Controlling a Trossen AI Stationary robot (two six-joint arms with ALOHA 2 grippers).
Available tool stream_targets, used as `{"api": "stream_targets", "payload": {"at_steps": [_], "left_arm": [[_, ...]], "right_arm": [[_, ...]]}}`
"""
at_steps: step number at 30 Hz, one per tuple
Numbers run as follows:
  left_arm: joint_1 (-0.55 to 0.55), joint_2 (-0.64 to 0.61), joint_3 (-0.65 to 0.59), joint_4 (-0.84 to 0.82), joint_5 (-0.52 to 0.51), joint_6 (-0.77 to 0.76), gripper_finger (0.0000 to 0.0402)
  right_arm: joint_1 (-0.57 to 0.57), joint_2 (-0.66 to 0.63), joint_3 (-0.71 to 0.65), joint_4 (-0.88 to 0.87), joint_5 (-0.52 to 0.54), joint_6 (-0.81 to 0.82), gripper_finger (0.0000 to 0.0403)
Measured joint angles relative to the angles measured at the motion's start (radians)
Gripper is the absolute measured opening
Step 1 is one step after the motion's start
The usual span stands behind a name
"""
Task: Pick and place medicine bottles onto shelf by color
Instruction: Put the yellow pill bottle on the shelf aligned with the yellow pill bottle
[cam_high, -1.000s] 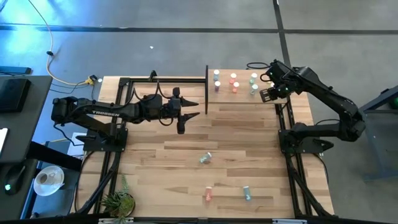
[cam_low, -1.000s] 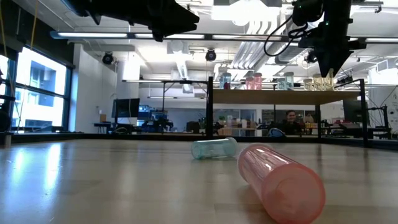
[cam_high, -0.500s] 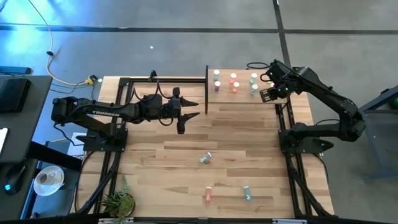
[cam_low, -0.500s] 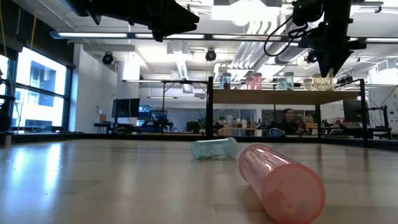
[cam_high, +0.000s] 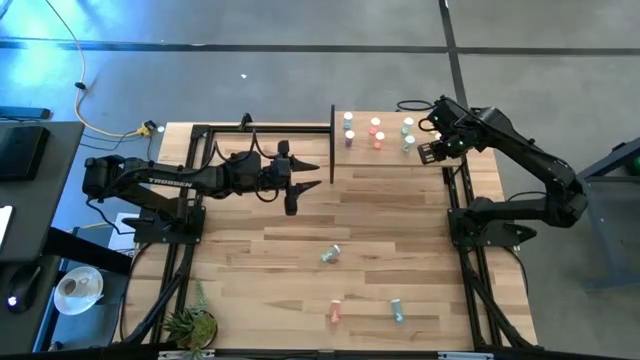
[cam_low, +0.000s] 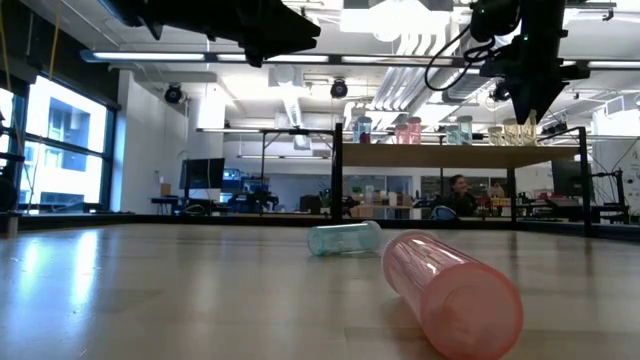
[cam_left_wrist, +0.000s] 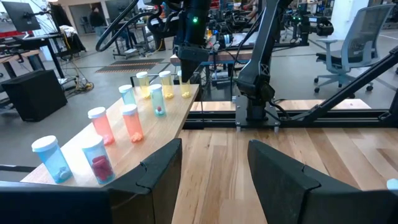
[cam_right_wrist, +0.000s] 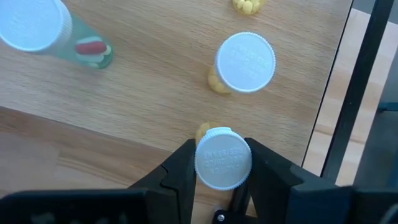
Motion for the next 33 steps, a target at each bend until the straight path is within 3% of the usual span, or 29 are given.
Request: {"api": "stream_targets", "payload": {"at_steps": [21, 33], "left_arm": [[0.000, 0.000, 0.000, 0.000, 0.000, -0.002, 0.0172], [0.000, 0.000, 0.000, 0.000, 0.000, -0.050, 0.0172]], "right_arm": [[0.000, 0.000, 0.000, -0.009, -0.015, -0.004, 0.0113], [0.000, 0.002, -0.003, -0.024, -0.022, 0.014, 0.0205]]}}
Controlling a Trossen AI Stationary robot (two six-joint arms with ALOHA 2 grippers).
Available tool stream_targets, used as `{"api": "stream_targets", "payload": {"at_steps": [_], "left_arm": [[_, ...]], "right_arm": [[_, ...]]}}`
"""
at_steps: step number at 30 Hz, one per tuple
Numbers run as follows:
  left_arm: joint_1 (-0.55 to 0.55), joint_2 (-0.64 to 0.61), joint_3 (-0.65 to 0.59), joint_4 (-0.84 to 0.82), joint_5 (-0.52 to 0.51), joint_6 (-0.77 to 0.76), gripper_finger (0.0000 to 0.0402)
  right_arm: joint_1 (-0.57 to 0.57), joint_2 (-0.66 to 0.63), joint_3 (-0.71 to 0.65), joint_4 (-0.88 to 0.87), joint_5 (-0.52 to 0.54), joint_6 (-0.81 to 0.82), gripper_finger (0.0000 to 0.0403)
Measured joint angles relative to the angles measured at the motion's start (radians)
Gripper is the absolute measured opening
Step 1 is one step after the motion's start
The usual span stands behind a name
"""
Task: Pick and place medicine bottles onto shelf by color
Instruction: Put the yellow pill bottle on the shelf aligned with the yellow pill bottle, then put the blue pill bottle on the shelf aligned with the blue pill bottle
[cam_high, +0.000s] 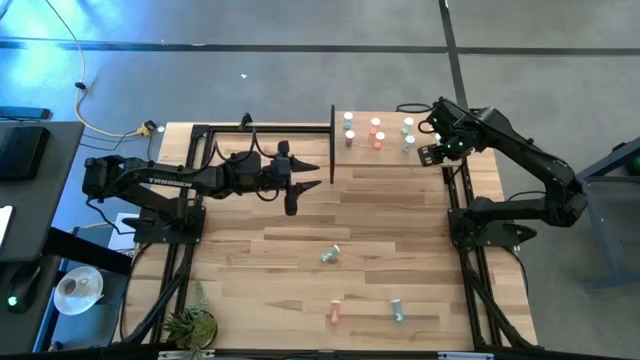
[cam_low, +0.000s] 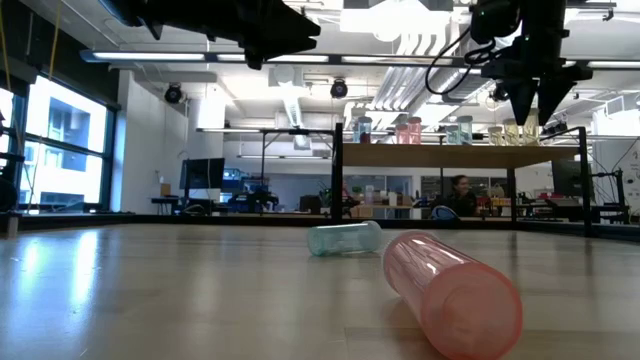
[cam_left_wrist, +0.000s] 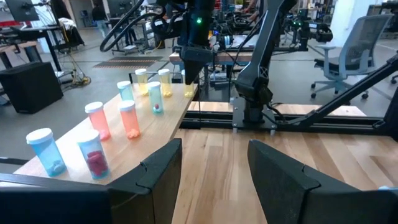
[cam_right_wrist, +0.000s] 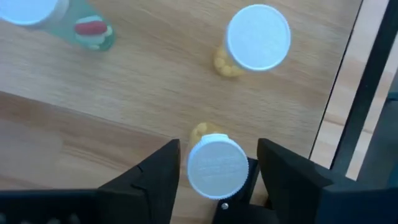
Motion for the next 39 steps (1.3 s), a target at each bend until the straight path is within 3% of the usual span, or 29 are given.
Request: {"api": "stream_targets", "payload": {"at_steps": [9, 26, 39], "left_arm": [[0.000, 0.000, 0.000, 0.000, 0.000, -0.003, 0.0172], [0.000, 0.000, 0.000, 0.000, 0.000, -0.003, 0.0172], [-0.001, 0.000, 0.000, -0.073, 0.000, -0.045, 0.0172]], "right_arm": [[0.000, -0.010, 0.002, 0.001, 0.093, -0.020, 0.0208], [0.003, -0.117, 0.004, 0.027, 0.065, -0.069, 0.0208], [0.003, -0.192, 0.004, 0.107, -0.147, -0.105, 0.0208]]}}
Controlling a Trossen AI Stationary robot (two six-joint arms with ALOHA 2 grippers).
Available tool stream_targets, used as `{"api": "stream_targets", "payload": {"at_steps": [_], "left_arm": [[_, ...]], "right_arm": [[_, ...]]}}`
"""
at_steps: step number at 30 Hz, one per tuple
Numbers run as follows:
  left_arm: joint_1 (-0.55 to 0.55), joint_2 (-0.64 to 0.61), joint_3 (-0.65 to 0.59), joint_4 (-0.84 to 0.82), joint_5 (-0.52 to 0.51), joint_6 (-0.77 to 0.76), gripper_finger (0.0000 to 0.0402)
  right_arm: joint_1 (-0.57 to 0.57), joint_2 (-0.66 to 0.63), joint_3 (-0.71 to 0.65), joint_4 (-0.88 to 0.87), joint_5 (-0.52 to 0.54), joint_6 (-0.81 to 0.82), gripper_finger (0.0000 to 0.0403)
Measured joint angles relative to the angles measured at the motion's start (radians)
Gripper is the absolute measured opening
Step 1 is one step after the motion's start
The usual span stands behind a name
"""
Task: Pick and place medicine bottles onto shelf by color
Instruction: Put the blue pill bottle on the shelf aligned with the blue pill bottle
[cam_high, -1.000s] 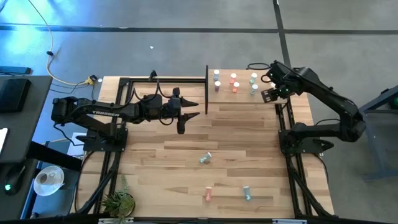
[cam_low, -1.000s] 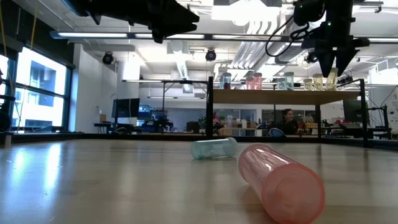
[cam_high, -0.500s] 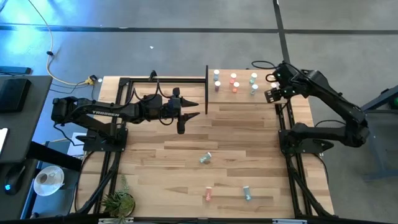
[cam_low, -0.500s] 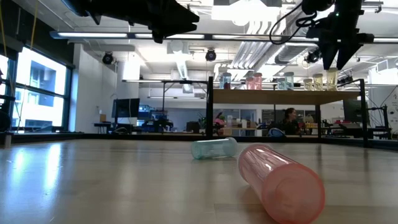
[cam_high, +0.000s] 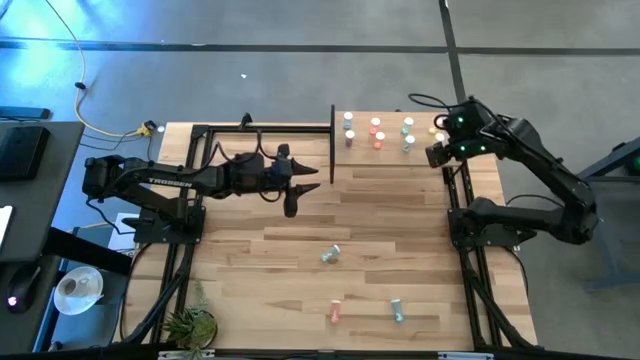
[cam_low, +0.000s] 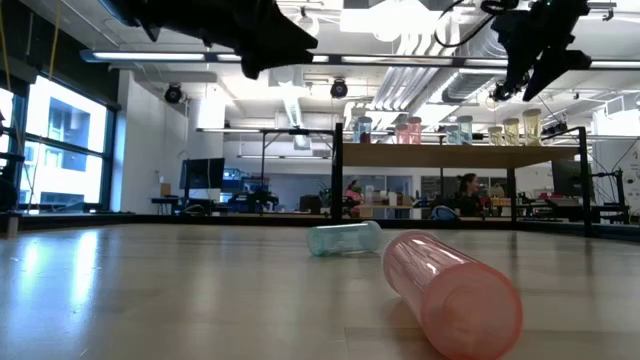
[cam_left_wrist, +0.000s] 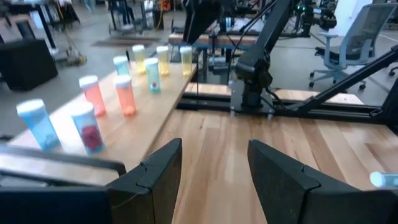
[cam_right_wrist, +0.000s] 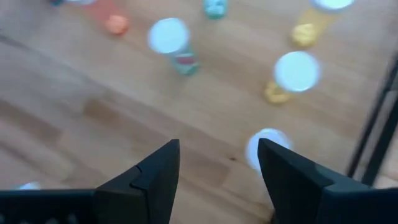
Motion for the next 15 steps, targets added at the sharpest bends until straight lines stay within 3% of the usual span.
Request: {"api": "stream_targets", "payload": {"at_steps": [5, 11, 15], "left_arm": [[-0.024, 0.000, 0.000, -0.064, 0.000, -0.011, 0.0172], [-0.084, 0.005, 0.000, -0.119, 0.002, -0.029, 0.0172], [-0.129, 0.032, 0.000, -0.128, 0.022, -0.076, 0.0172]], "right_arm": [[0.042, -0.045, 0.000, 0.030, -0.103, 0.024, 0.0208], [0.191, -0.096, 0.000, 0.062, -0.082, 0.086, 0.0208], [0.320, -0.107, 0.000, 0.063, 0.030, 0.141, 0.0208]]}}
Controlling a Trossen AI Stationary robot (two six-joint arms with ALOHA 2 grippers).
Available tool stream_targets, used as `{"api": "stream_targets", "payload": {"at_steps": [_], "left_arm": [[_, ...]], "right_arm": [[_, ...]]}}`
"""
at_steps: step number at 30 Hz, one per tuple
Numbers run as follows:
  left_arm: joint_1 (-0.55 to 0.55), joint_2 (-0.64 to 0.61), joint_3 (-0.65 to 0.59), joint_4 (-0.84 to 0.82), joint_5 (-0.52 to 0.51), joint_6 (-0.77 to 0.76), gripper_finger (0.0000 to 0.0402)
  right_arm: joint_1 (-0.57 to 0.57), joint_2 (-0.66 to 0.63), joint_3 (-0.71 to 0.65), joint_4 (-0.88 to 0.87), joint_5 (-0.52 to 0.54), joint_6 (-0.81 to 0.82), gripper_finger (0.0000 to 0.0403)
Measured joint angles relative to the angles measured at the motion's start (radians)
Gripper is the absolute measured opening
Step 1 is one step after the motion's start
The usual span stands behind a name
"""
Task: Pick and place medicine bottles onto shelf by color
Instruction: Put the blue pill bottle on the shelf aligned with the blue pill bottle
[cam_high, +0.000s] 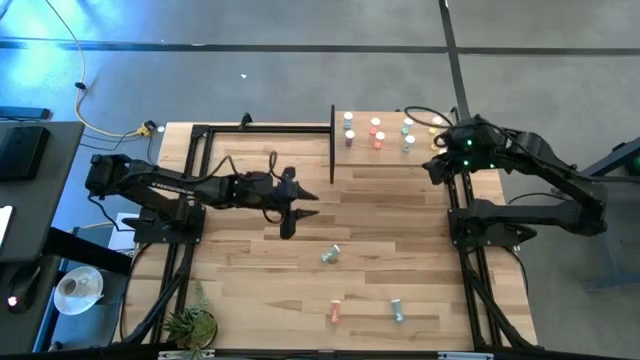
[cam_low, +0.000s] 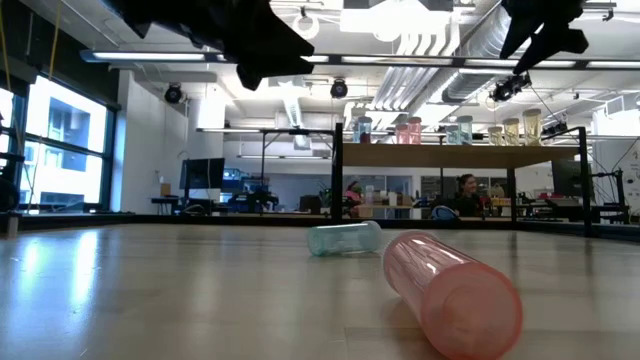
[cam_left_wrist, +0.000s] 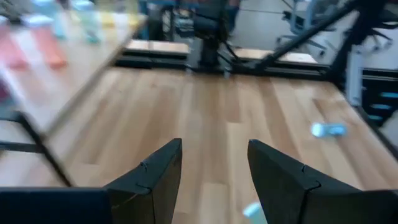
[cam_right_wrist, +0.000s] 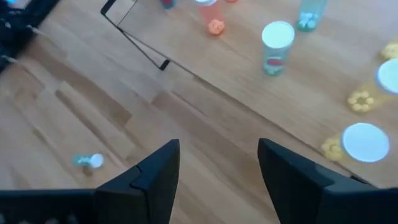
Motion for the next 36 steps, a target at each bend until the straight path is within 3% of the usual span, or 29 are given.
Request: {"api": "stream_targets", "payload": {"at_steps": [6, 17, 26, 36], "left_arm": [[-0.070, 0.078, 0.000, 0.000, 0.007, -0.081, 0.0172], [-0.146, 0.162, 0.000, 0.010, 0.004, -0.091, 0.0172], [-0.146, 0.166, 0.000, 0.008, 0.003, -0.091, 0.0172], [-0.146, 0.166, 0.000, 0.008, -0.055, -0.091, 0.0172]], "right_arm": [[0.221, 0.013, 0.000, 0.011, 0.191, 0.106, 0.0208], [0.525, 0.098, 0.000, 0.038, 0.395, 0.236, 0.0208], [0.738, 0.260, 0.000, -0.013, 0.392, 0.570, 0.0208], [0.928, 0.462, 0.000, -0.019, 0.259, 0.928, 0.0208]]}}
